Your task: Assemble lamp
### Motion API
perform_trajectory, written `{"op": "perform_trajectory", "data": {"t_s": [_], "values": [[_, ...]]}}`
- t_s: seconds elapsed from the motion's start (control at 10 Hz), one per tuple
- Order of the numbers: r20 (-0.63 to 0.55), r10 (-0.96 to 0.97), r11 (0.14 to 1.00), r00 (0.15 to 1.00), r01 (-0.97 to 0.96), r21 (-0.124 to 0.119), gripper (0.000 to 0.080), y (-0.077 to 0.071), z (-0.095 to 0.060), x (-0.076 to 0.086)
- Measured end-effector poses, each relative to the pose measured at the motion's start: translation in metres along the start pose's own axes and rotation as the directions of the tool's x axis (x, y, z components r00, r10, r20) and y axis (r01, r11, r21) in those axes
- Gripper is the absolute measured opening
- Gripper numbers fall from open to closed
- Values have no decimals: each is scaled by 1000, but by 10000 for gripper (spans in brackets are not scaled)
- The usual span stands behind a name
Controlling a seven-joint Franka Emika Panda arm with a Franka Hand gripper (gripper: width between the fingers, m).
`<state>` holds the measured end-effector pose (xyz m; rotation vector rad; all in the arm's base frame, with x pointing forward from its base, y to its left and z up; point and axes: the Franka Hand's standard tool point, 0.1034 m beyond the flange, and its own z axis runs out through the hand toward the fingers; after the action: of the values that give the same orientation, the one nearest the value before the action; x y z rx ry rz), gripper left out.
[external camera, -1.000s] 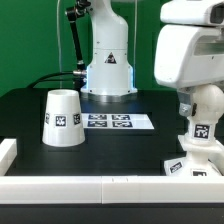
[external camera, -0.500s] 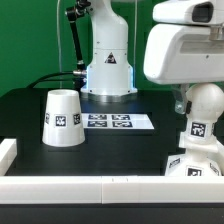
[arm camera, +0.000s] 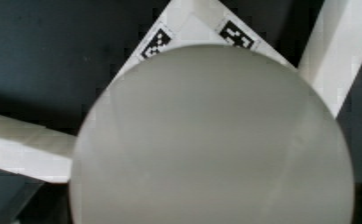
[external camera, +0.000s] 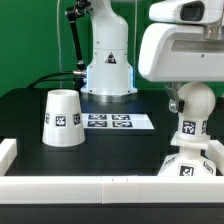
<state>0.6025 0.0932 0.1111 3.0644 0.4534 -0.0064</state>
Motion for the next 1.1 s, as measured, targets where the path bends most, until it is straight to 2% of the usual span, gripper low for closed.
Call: {"op": "perform_trajectory", "data": {"t_s": [0.2, 0.5, 0.7, 0.8, 1.1], "values": [[-15, -9, 1000, 1000, 9, -1, 693, 0, -1, -4], [-8, -9, 1000, 1000, 9, 6, 699, -6, -15, -40], [-7, 4, 1000, 1000, -4, 7, 699, -1, -27, -63], [-3, 10, 1000, 1000, -10, 8, 699, 1, -27, -74], [0, 7, 1000, 1000, -7, 8, 699, 0, -23, -71]]}}
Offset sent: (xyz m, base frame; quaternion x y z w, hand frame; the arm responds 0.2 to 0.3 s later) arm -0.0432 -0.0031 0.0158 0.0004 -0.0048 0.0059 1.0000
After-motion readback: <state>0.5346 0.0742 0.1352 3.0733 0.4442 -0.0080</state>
